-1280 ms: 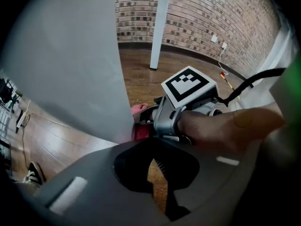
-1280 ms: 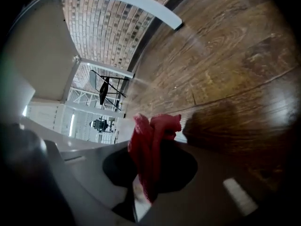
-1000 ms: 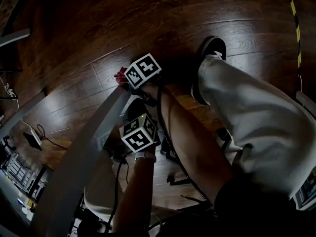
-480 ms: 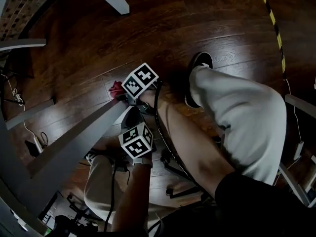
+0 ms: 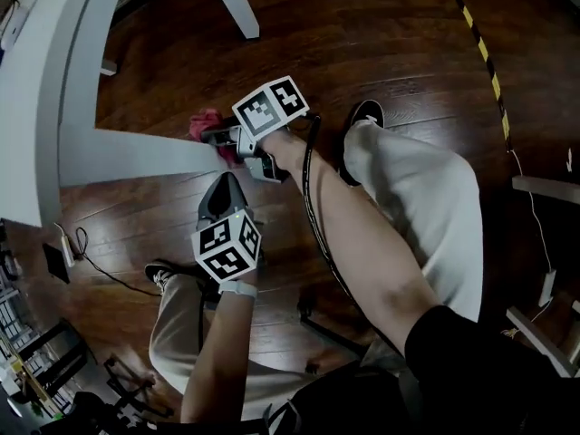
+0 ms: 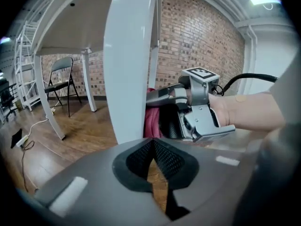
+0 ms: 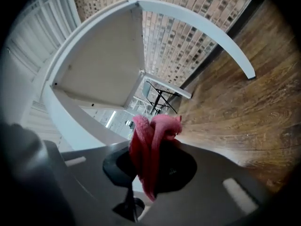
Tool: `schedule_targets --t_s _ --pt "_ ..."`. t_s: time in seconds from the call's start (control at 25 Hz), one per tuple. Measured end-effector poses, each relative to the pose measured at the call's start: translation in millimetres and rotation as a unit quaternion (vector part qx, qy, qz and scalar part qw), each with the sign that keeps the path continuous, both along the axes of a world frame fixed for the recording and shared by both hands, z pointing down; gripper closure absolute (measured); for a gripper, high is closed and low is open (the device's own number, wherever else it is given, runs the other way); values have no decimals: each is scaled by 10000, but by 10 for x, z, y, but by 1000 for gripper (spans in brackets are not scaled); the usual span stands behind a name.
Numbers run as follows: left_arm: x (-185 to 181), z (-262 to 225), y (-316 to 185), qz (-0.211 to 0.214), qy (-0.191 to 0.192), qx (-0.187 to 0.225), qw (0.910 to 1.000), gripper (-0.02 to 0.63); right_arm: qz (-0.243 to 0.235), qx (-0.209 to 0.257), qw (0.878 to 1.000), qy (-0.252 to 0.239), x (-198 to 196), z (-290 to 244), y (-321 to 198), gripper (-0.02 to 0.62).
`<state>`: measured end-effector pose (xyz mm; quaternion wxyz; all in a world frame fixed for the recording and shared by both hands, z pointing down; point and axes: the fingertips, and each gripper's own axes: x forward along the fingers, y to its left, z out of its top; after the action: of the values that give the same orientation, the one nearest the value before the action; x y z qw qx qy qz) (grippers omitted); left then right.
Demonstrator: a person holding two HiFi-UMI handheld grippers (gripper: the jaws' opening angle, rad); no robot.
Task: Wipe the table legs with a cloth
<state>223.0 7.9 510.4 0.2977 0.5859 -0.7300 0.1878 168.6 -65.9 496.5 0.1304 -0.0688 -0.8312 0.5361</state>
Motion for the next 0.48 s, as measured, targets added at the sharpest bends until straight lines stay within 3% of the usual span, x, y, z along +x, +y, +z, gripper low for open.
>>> schedule_targets --t_s 0.24,0.48 --pt "-46 -708 229 1 -176 615 9980 606 882 316 9925 -786 141 -1127 -104 546" --pt "-47 -1394 455 3 -242 1169 9929 606 1301 917 9803 -1168 320 -2140 -18 546"
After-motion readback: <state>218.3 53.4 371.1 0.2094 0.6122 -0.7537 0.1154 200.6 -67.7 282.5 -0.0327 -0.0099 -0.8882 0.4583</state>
